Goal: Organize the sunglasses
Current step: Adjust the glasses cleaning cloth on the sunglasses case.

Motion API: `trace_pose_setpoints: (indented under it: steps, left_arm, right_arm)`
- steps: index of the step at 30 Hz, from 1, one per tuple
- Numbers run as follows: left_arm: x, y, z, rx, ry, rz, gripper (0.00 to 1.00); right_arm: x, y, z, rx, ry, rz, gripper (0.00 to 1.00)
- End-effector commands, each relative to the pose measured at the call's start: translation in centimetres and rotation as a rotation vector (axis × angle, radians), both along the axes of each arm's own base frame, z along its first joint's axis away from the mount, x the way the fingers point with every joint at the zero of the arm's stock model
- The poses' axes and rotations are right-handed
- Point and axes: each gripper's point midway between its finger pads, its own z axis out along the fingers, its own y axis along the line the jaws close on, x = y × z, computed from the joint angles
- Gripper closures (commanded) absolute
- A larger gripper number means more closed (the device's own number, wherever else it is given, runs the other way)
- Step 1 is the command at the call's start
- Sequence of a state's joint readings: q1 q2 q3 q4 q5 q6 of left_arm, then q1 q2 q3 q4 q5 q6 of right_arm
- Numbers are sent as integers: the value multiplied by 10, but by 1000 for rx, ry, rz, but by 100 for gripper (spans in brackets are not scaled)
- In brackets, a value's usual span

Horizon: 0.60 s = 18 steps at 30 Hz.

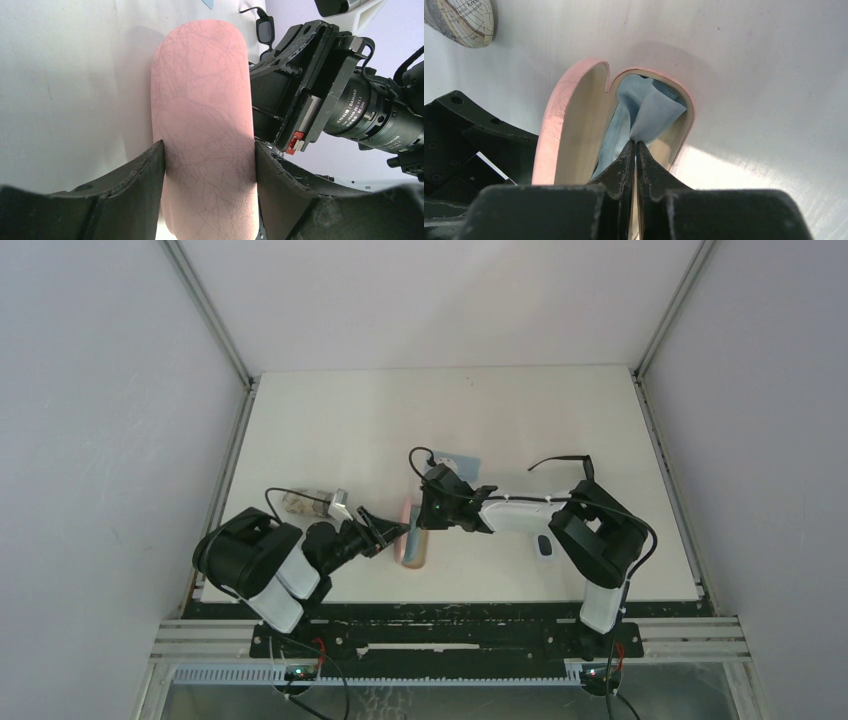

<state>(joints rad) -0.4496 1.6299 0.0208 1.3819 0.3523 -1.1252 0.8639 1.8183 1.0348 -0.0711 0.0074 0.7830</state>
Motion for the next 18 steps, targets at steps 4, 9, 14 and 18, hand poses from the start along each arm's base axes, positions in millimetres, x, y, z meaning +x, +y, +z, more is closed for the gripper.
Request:
trace_pose_setpoints:
  steps: [4, 9, 14, 18]
  left_arm:
    - [5, -6, 21, -49, -72, -16, 77]
    - [5, -7, 22, -50, -73, -17, 77]
    - [5, -7, 22, -51, -73, -20, 77]
    - [5, -7, 21, -50, -71, -20, 77]
  right_arm:
    - [5, -11, 14, -29, -47, -23, 97]
    - [4, -18, 13, -62, -52, -34, 91]
    - [3, -23, 18, -82, -68, -38, 82]
    - [3, -21, 28, -78, -101, -17, 77]
